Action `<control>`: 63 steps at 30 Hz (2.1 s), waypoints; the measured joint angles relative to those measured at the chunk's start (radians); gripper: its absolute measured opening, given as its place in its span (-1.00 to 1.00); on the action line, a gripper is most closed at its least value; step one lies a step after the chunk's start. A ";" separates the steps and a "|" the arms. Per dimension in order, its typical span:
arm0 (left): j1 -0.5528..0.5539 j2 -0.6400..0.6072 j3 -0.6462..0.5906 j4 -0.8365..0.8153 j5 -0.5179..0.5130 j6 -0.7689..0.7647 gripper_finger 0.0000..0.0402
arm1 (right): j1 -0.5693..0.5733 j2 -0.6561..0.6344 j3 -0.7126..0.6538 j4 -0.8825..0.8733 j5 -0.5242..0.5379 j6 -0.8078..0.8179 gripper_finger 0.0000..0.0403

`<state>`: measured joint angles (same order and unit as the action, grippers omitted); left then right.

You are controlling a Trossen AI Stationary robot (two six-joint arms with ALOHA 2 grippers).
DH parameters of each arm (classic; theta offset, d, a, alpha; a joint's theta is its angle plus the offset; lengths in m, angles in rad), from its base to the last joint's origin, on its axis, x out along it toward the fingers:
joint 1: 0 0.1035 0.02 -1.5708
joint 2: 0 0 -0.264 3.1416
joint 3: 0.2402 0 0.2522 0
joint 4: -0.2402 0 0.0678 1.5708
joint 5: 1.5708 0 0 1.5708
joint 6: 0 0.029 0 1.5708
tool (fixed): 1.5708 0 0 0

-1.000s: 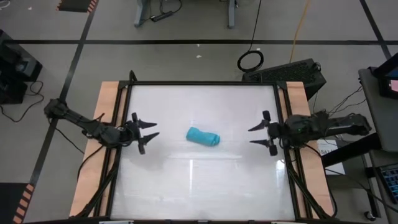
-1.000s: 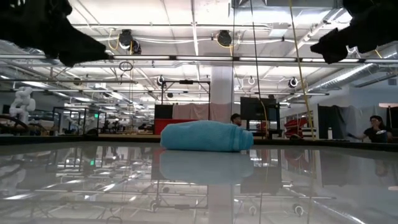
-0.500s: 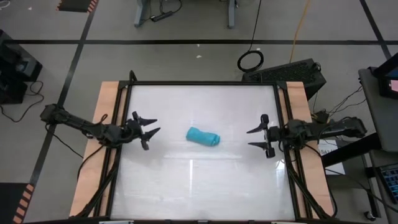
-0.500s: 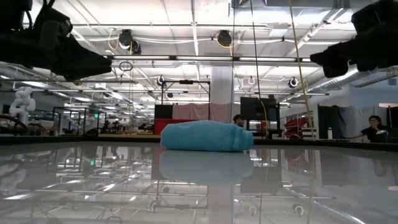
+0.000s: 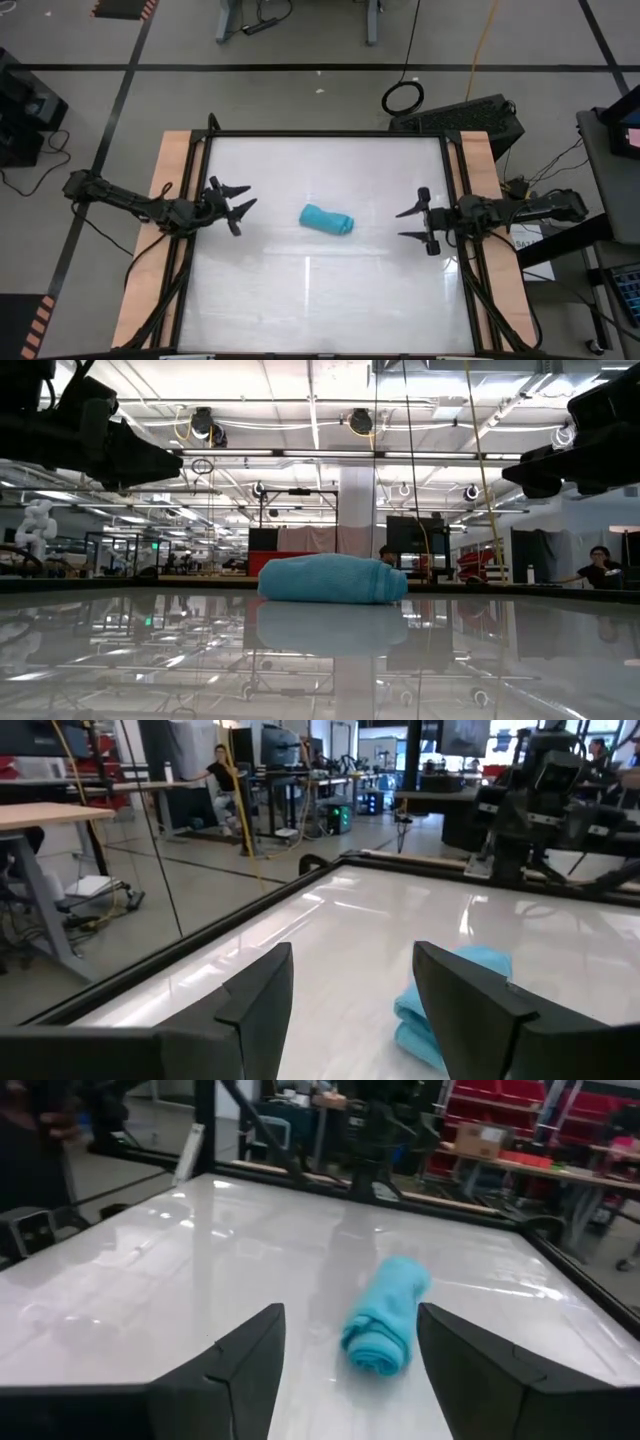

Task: Roll towel into tight, uniform cylinder
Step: Return to Home Position

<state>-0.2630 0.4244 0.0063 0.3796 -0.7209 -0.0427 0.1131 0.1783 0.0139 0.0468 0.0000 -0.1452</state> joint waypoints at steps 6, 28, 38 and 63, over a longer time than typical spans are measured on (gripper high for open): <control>0.000 0.001 0.000 -0.001 -0.001 0.000 0.06 | 0.000 0.000 0.000 -0.007 0.054 0.054 0.09; 0.000 0.001 -0.001 0.000 0.013 0.003 0.06 | 0.000 0.000 0.000 -0.014 0.054 0.119 0.09; 0.000 0.001 -0.001 0.000 0.013 0.002 0.06 | 0.000 0.000 0.001 -0.014 0.054 0.119 0.09; 0.000 0.001 -0.002 0.000 0.013 0.001 0.06 | 0.000 0.000 0.001 -0.014 0.054 0.119 0.09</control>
<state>-0.2630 0.4252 0.0044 0.3794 -0.7078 -0.0418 0.1127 0.1787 0.0147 0.0330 0.0540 -0.0265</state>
